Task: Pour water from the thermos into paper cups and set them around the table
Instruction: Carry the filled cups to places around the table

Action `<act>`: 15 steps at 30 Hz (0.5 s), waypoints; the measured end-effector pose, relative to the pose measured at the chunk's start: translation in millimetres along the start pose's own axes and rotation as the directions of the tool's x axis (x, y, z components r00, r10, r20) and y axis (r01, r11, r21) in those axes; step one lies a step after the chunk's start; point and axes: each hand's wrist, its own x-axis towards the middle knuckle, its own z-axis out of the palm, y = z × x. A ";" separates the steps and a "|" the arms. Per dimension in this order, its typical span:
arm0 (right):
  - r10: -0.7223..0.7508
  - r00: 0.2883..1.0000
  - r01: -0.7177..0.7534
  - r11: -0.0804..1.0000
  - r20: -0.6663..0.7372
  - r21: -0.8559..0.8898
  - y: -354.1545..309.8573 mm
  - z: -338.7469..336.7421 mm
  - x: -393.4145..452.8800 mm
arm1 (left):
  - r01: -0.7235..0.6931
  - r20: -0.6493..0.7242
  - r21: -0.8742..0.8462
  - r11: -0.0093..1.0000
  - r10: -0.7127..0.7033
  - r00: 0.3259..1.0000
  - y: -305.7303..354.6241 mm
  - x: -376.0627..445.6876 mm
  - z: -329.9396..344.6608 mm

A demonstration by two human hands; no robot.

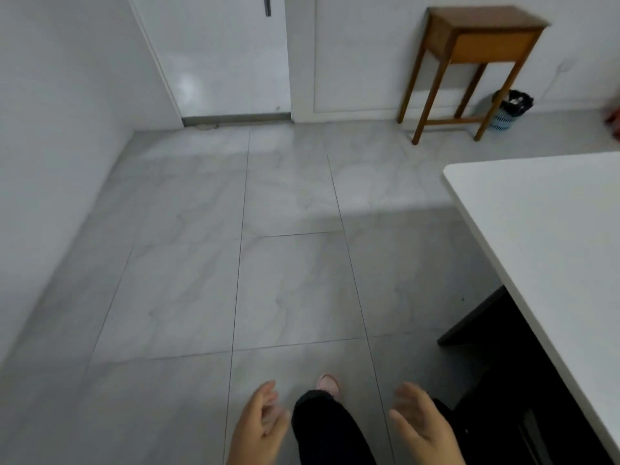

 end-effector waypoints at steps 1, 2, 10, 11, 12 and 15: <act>-0.033 0.999 0.033 0.999 0.018 -0.008 -19.5 2.0 28.8 | -0.025 0.013 -0.003 1.000 0.025 1.000 17.9 25.9 4.8; -0.065 0.997 0.066 0.998 0.047 -0.019 -40.2 2.9 55.0 | -0.037 0.019 -0.014 0.999 0.037 0.999 37.1 50.0 9.1; -0.157 0.986 0.154 0.986 0.051 0.064 -152.0 -2.7 217.9 | -0.118 0.015 -0.037 0.992 0.118 0.993 147.4 212.5 25.0; -0.139 0.989 0.136 0.988 0.046 0.071 -154.9 -3.5 236.7 | -0.100 -0.004 -0.030 0.995 0.100 0.995 152.6 234.2 26.1; -0.118 0.992 0.115 0.990 0.039 0.077 -157.8 -4.2 257.0 | -0.084 -0.010 -0.025 0.996 0.084 0.996 158.6 256.8 27.1; -0.071 0.997 0.073 0.994 -0.025 0.086 -175.5 -4.5 328.7 | -0.031 0.043 -0.028 0.999 0.033 0.999 176.9 337.2 33.3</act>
